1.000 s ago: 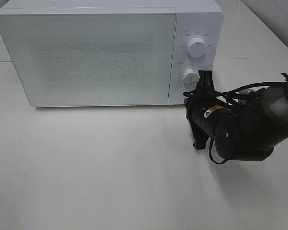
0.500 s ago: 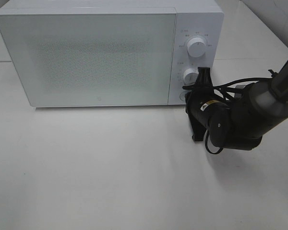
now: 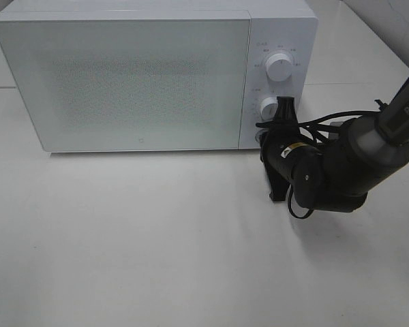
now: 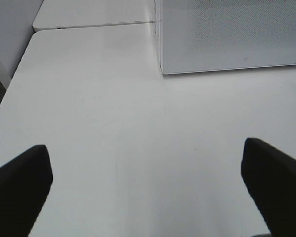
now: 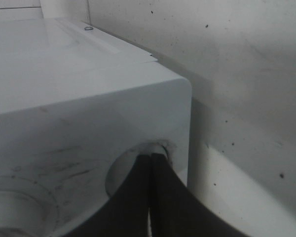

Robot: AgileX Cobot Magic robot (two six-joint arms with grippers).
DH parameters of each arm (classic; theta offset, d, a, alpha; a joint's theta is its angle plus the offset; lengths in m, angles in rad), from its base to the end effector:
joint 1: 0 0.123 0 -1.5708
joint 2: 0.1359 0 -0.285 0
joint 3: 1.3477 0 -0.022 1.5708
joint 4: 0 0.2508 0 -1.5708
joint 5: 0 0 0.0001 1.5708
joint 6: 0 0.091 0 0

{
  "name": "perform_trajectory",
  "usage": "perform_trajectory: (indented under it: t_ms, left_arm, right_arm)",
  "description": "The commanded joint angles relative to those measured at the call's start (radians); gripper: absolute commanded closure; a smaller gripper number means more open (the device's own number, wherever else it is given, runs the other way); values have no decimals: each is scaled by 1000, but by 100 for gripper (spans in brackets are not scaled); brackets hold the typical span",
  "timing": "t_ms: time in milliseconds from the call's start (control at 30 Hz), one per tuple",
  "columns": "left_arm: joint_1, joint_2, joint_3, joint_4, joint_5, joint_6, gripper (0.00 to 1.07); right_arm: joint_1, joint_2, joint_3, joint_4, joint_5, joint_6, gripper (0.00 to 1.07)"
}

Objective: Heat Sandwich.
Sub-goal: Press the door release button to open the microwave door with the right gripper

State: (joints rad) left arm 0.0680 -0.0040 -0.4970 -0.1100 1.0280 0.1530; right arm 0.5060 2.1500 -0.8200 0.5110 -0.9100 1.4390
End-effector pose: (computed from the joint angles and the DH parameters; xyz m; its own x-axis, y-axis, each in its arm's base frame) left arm -0.0035 -0.0088 0.2795 -0.4187 0.0671 -0.9056 0.0577 0.9972 0.0472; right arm 0.3370 0.1466 0.0751 -0.0658 0.9972 0.0353 0.3608 -0.0092 0.9326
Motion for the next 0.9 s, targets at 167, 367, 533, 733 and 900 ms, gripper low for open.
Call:
perform_trajectory:
  t_ms: [167, 367, 533, 733, 900]
  left_arm:
    - [1, -23, 3, 0, 3, -2, 3]
    - [1, -23, 3, 0, 3, -2, 3]
    - [1, -23, 3, 0, 3, -2, 3]
    - [1, -23, 3, 0, 3, -2, 3]
    - [1, -23, 3, 1, 3, -2, 3]
  right_arm:
    - [-7, -64, -17, -7, 23, -43, 107]
    - [6, -67, -16, -8, 45, -30, 107]
    - [9, -67, -17, 24, -25, -40, 107]
    - [5, -64, -34, 58, -123, -73, 107]
    - [5, -31, -79, 63, -194, -73, 107]
